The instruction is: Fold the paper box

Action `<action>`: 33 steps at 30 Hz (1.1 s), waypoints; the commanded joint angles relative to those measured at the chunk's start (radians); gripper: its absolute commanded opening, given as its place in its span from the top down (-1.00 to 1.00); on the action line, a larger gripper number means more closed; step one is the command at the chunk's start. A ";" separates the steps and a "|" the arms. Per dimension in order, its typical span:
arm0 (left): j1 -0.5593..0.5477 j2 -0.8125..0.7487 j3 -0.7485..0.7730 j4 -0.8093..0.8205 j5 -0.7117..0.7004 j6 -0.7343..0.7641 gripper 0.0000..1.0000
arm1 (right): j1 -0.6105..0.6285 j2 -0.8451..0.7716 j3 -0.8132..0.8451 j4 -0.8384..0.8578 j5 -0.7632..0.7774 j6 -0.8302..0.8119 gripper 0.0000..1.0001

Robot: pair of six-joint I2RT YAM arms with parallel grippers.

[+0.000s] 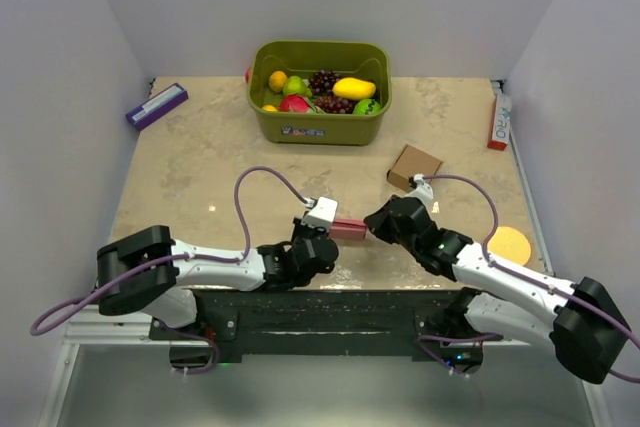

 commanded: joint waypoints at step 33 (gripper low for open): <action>0.003 -0.205 -0.024 -0.224 0.179 0.048 -0.07 | 0.018 -0.044 0.046 -0.006 -0.018 -0.115 -0.12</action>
